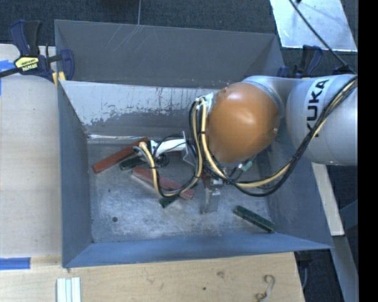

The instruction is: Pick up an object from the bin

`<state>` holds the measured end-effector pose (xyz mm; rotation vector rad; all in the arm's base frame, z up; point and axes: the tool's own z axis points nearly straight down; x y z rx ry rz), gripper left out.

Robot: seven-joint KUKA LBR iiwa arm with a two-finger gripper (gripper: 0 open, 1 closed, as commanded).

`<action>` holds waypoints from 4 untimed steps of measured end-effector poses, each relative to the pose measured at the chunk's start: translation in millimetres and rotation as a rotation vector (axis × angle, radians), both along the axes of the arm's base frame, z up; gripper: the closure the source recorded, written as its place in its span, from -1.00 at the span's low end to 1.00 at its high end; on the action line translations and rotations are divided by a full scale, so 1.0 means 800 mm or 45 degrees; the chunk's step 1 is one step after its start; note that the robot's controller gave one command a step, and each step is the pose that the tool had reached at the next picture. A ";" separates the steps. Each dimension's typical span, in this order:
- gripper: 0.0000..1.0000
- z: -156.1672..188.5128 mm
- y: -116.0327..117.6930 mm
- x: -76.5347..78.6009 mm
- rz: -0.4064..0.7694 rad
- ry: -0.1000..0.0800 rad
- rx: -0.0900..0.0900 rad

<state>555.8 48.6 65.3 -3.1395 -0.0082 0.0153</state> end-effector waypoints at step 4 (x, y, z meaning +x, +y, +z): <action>1.00 0.196 0.068 0.029 -0.009 -0.012 -0.001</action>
Offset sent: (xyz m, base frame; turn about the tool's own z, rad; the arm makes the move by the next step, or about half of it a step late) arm -0.0162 0.0063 0.1087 0.0052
